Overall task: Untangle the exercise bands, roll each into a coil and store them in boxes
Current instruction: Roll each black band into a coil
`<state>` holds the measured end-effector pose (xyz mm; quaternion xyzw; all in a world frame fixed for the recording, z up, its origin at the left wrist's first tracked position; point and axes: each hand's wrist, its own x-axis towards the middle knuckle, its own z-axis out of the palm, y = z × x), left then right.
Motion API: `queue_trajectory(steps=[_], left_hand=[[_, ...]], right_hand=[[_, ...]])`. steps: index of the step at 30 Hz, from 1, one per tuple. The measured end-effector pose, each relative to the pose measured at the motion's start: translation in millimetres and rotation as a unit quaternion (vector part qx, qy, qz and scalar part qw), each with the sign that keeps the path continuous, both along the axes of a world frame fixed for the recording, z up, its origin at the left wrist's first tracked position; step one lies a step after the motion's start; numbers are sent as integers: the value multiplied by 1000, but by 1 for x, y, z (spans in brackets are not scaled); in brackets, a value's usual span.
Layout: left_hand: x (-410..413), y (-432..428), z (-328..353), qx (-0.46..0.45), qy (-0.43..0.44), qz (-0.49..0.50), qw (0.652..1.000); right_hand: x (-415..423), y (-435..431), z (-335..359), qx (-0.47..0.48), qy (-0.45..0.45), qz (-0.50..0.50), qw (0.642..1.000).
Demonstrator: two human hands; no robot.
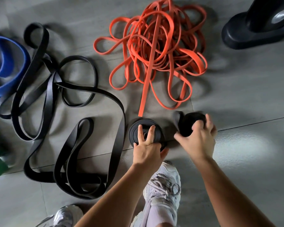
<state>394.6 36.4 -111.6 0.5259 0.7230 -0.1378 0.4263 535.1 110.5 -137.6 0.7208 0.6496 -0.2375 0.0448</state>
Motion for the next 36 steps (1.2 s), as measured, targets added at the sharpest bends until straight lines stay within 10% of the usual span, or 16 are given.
queue_trajectory(steps=[13, 36], left_hand=[[-7, -4, -5, 19, 2, -27, 999], [-3, 4, -19, 30, 65, -115, 991]], right_hand=[[-21, -20, 0, -48, -130, 24, 990], [-4, -52, 7, -39, -29, 74, 996]])
